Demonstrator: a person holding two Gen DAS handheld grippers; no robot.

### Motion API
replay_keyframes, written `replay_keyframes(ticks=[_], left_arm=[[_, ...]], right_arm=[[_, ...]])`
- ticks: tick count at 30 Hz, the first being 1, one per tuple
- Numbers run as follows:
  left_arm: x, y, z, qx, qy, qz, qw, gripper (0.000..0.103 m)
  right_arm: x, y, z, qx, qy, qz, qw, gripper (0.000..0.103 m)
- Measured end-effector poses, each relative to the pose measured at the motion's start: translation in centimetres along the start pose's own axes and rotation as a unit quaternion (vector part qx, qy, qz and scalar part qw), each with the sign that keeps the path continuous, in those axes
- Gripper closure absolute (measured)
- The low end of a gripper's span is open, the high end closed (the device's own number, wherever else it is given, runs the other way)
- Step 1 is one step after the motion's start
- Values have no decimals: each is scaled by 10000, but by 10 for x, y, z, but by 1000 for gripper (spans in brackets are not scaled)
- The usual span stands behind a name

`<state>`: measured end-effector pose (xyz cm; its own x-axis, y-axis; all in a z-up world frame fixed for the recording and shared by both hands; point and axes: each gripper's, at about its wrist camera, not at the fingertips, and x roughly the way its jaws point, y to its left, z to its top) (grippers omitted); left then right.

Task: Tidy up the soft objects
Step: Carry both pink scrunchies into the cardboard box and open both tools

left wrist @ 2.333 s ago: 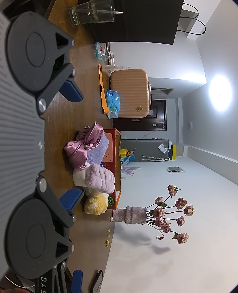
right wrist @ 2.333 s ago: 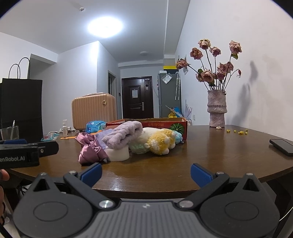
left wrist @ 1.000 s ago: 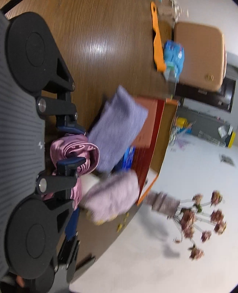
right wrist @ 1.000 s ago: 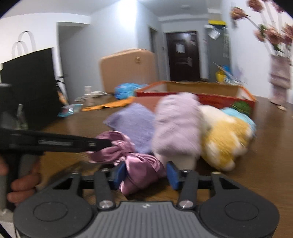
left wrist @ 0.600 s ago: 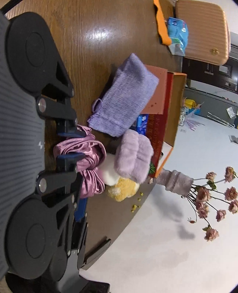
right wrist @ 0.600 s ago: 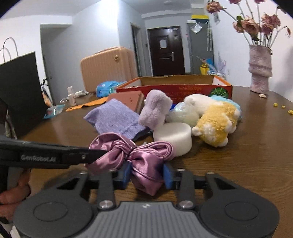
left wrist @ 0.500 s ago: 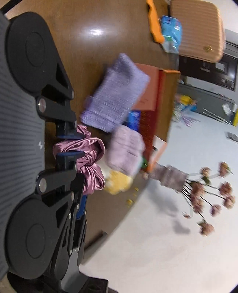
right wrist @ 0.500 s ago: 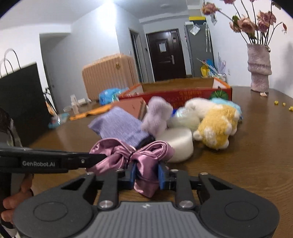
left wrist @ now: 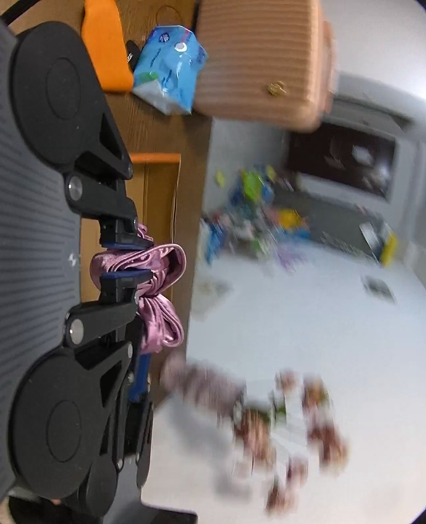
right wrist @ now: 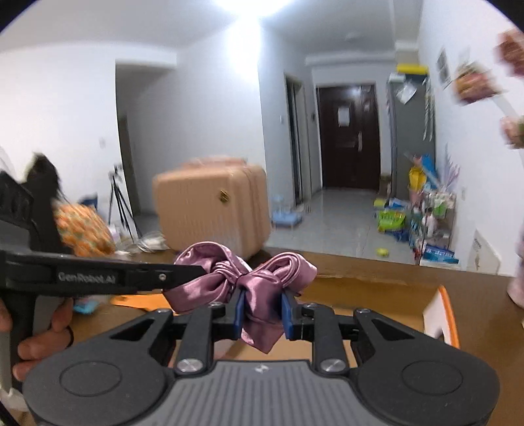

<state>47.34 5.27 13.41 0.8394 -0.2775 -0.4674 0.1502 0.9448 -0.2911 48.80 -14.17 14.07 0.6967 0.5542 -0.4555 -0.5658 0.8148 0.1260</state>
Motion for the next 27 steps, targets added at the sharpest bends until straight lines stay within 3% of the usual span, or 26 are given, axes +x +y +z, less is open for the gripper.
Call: replay_keyframes(ticks=[5,8,10,11,15,18,21,22,25,27], left_arm=[[107,30,15,70,725,917,9931,89],[135,36,2,243,936,1414,9852,78],[139,37,-2,476,887,1356,9856,74],[138,38,0,466,891,1310,9863,71],[139,33,-1,706,902,1355,9841,68],[142,28,-2,868,934,1320,9830,62],[141,29,-1,860,877,1167,9855,60],[138,29,0,865,782,1130,9867,60],[111,15,7,903,526,1197,9873,48],[83,4,18,890,311,1116,9893,45]], right_arm=[[140,-40,22,428,991,-1,9942,81],[194,-53,14,662,1450,35,9872,81],[212,-59,8,834,1723,-28,9815,78],[214,-65,2,947,1765,22,9797,76],[211,-81,-6,1259,1704,29,9773,49],[204,-97,-16,1868,1633,62,9687,43],[189,-105,-20,2098,1269,82,9694,40],[182,-103,-19,2072,1109,19,9720,40],[153,-89,-3,1718,956,-181,9803,40],[120,-78,14,1433,772,-255,9863,33]])
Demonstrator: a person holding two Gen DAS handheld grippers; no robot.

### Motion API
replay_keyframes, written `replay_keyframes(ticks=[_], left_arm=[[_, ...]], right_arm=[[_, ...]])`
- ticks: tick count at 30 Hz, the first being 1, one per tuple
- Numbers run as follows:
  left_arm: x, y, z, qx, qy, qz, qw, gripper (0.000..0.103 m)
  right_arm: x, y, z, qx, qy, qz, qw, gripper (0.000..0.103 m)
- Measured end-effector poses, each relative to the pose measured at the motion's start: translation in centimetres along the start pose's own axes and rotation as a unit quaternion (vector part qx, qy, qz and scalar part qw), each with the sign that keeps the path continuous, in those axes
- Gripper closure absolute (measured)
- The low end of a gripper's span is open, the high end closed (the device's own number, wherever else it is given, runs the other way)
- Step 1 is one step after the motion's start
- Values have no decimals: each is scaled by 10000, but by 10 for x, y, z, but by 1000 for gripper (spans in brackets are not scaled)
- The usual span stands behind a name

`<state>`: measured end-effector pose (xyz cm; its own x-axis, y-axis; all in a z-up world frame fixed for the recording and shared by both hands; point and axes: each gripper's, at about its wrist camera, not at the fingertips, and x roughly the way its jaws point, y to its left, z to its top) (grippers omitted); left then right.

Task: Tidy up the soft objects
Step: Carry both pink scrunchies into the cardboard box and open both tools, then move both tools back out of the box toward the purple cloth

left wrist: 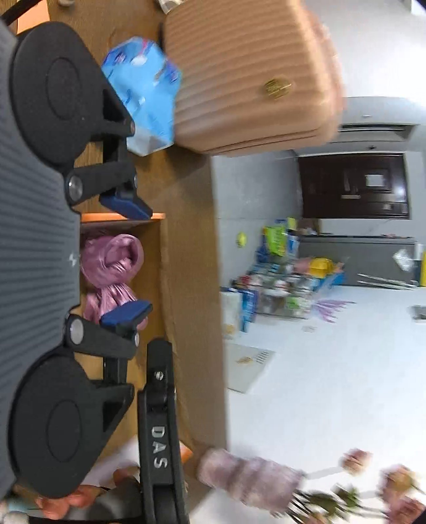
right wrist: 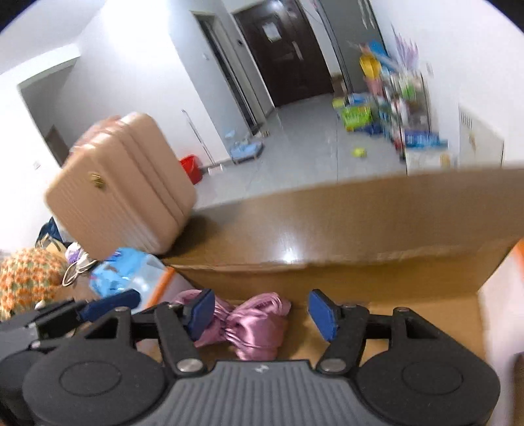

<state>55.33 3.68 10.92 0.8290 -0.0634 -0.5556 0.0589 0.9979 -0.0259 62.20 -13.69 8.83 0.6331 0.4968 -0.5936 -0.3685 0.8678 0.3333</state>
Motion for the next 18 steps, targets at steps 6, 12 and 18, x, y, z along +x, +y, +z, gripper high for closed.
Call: replay_keyframes(ticks=[6,12,18], left_arm=[[-101,-11,19,20,-616,25,9981,27],[-184,-23,-8,76,-985,-27,9951,26],[-250,-22,-72,-195,-1314,42,9911,22]], right_arm=[[-114,22,12,-831,-474,-527,9940,18],[-212,20,-22,-1018,-799,-608,9897,14],[-284,22,-90,-1205,-1180,-717,9831,8]])
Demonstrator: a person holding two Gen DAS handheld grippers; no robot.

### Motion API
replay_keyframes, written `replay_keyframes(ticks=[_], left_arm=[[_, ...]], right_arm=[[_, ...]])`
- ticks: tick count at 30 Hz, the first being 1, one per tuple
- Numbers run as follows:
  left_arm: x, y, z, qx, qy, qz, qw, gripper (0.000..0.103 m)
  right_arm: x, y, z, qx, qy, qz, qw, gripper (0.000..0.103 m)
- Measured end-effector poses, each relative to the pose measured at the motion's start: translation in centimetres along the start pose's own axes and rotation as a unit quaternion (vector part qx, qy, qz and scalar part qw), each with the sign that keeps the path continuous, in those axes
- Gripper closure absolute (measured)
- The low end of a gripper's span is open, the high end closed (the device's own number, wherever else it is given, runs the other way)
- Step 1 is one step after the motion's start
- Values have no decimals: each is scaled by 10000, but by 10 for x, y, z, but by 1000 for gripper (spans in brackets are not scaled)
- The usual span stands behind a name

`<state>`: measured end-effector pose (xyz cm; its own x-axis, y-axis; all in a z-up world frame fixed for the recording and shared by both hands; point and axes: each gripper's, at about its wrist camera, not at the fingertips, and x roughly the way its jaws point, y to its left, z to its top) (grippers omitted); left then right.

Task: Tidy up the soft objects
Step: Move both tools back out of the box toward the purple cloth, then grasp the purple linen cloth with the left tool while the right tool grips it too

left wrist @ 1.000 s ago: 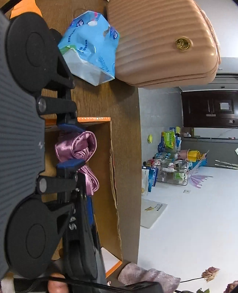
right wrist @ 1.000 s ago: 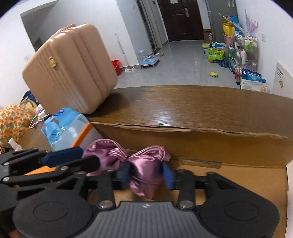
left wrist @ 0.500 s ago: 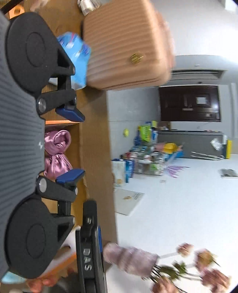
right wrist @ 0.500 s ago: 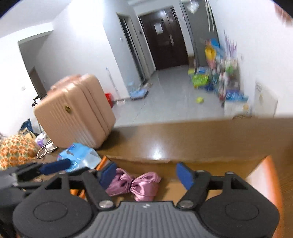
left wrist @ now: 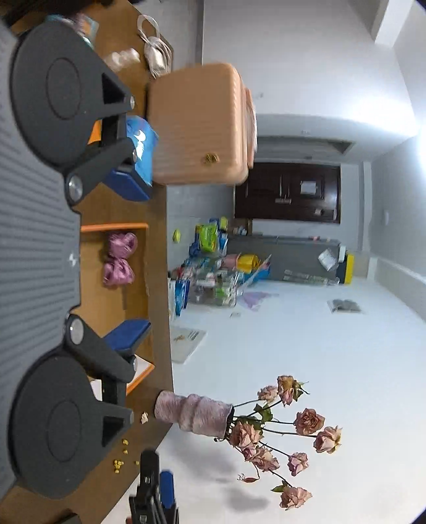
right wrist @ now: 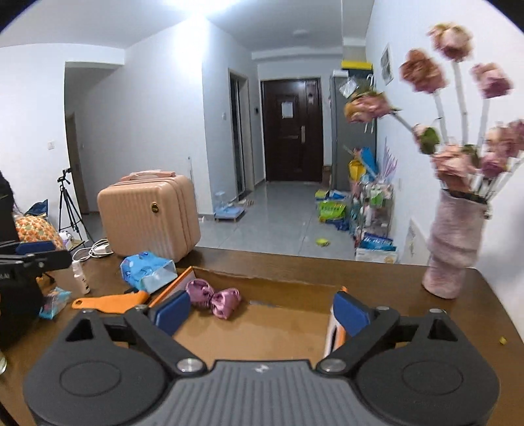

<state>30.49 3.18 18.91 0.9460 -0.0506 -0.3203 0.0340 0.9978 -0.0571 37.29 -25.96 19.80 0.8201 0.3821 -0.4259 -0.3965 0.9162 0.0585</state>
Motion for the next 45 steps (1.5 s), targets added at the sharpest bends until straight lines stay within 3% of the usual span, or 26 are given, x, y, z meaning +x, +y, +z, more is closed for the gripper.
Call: replay_keyframes(ticks=[6,11,15,19,20,21,24,27,31,33,34,37,41,43,44,45], left_arm=[[-55,-9,-83,1,-356,689,9970,19],[-91,-14,-152,-211,-157,549,9981,18],[-100,-10,-171,-241,92,409,9988,18],[-82,-2,-172,-203,151,535,9982,17],[-73,2,-172,-271,200,527,9980,17],[-64,6,-172,-359,263,484,9978,18],[-32,18,-170,-565,504,248,9968,21],[-2,31,-166,-772,672,55,9947,28],[31,49,-162,-1134,956,-308,9885,40],[43,54,-163,-1267,1137,-589,9836,53],[47,54,-164,-1259,1234,-696,9819,67],[45,52,-170,-1182,1304,-937,9799,82],[26,49,-179,-1233,1374,-1109,9765,89],[15,46,-183,-1181,1386,-1140,9767,89],[8,44,-185,-1133,1390,-1148,9771,90],[2,42,-187,-1090,1395,-1146,9775,90]], right_arm=[[-49,27,-72,-262,-301,-84,9992,7],[-76,58,-153,-281,-365,246,9986,5],[-89,73,-192,-27,-413,157,9990,5],[-89,90,-197,-147,-470,177,9986,20],[-88,92,-196,-50,-522,295,9982,30],[-85,94,-197,131,-540,507,9972,38],[-51,108,-200,710,-198,1223,9898,47],[-10,132,-203,758,122,932,9927,49],[28,141,-204,1322,403,649,9883,48],[44,139,-202,1525,518,407,9861,47],[49,139,-201,1566,520,322,9858,47],[62,140,-197,1387,578,109,9886,49],[71,147,-197,1020,723,53,9921,52],[68,146,-200,926,783,116,9926,63],[65,146,-201,870,840,170,9925,82],[64,146,-202,833,906,217,9922,93]])
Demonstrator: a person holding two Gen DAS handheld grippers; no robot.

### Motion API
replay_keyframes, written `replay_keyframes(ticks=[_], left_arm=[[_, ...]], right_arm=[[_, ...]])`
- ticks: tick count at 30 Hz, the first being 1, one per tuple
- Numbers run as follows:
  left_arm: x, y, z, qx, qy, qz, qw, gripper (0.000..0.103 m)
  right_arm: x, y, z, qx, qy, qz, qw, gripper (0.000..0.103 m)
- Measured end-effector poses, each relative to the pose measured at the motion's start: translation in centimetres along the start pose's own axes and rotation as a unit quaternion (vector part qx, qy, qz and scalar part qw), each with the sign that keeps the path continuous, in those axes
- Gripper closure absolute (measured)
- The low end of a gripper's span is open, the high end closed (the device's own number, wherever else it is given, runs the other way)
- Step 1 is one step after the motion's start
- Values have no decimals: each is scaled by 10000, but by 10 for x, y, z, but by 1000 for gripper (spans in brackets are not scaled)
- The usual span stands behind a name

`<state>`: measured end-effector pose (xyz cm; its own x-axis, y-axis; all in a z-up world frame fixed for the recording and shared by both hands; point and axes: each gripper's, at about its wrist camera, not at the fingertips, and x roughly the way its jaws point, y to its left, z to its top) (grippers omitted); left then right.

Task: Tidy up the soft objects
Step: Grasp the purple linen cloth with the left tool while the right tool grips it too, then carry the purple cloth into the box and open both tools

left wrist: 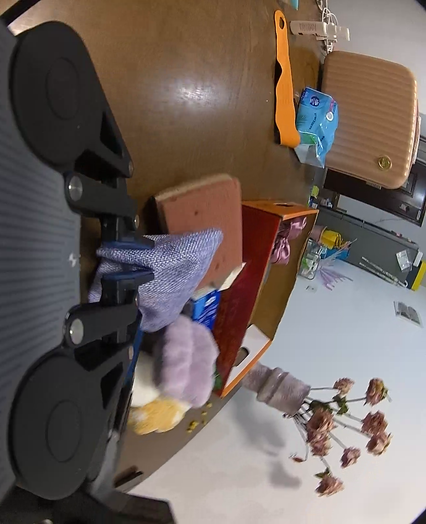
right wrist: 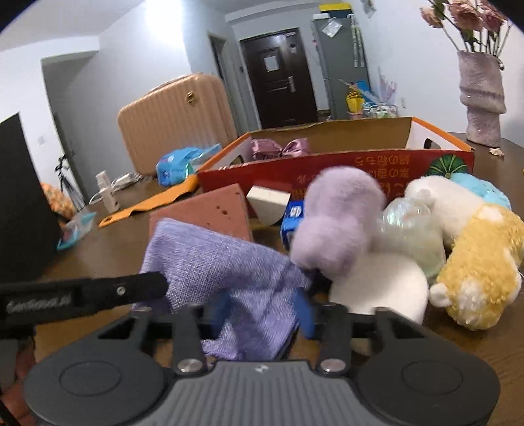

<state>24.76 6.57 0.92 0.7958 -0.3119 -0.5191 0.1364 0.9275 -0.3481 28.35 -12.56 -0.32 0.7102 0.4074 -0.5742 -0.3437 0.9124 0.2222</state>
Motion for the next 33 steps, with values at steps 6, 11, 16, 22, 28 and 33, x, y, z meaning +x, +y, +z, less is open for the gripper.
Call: replay_keyframes(ticks=[6,11,16,22,28,33], left_arm=[[-29,-22,-24,291,83,-36,9995,90],[-54,-35,-48,304,160,-205,9992,91],[-64,-43,-66,251,249,-175,9992,91],[-65,-44,-71,263,242,-19,9994,91],[-61,-35,-69,177,240,145,9995,91],[-56,-33,-67,193,264,160,9993,91]], right_arm=[[-34,11,-24,-542,-11,54,9985,100],[-80,5,-45,-411,-117,255,9988,102],[-113,-1,-56,-346,-312,283,9985,101],[-107,-12,-51,-72,-515,66,9986,44],[-72,-2,-48,-358,-122,-12,9993,56],[-74,22,-58,-1173,-114,-350,9924,72]])
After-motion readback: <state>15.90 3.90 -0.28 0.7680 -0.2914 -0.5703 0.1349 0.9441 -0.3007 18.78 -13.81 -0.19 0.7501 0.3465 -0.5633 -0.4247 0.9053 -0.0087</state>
